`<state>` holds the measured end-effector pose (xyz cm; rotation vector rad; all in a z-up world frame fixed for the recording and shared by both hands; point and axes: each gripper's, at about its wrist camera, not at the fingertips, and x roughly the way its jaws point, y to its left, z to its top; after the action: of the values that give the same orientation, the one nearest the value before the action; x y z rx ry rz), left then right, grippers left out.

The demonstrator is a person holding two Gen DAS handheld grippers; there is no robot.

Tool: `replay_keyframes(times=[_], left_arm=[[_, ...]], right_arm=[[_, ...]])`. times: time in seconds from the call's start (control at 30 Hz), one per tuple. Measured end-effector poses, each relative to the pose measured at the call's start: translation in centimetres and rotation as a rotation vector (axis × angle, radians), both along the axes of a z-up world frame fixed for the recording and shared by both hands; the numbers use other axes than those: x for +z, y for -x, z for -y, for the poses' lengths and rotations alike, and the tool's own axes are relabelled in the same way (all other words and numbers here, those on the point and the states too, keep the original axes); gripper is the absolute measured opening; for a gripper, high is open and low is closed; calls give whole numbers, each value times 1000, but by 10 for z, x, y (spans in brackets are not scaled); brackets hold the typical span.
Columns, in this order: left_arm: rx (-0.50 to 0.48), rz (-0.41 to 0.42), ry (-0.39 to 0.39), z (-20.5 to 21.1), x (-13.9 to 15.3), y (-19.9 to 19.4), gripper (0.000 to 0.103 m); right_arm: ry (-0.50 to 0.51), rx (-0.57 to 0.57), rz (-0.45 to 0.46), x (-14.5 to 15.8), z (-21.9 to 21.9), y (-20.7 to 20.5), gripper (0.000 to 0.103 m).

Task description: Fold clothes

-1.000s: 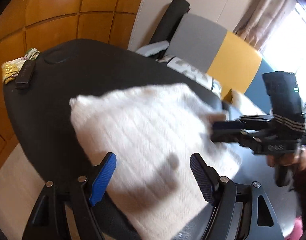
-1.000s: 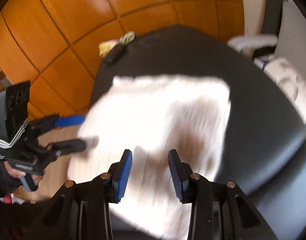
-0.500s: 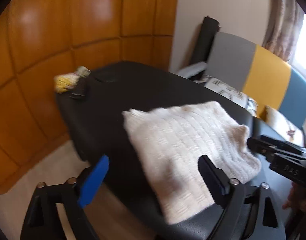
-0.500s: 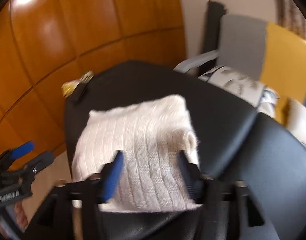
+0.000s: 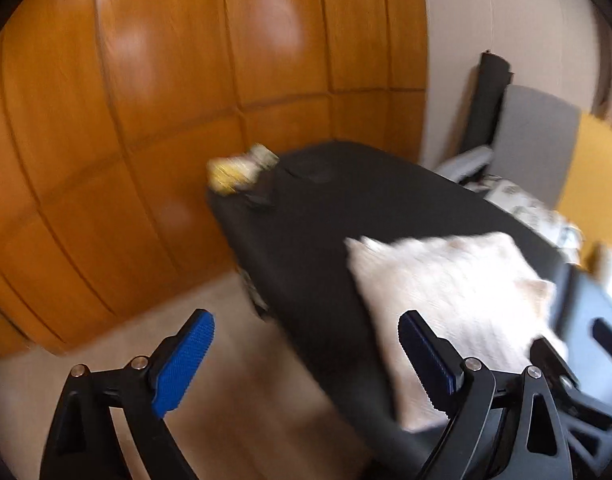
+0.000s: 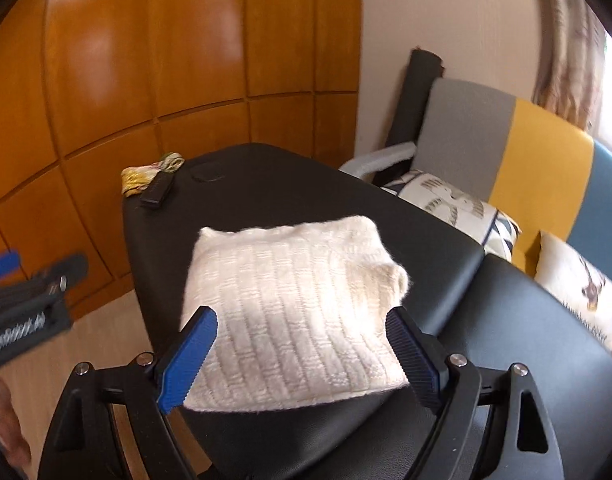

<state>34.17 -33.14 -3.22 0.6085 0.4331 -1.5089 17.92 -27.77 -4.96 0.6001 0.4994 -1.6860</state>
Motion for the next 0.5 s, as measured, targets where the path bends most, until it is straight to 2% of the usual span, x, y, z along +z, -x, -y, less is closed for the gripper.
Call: replay_keyframes(times=[0.07, 0.13, 0.37, 0.5], left_arm=[[-18, -21, 11, -4, 7, -1, 94], [-70, -69, -34, -2, 10, 0, 94], [-103, -59, -14, -12, 17, 10, 94], [-134, -82, -47, -9, 17, 14, 94]], right_arm=[[4, 20, -15, 1, -2, -6, 88], [-3, 28, -12, 1, -3, -6, 88], [-33, 18, -16, -5, -6, 0, 88], [-51, 6, -20, -10, -2, 2, 88]])
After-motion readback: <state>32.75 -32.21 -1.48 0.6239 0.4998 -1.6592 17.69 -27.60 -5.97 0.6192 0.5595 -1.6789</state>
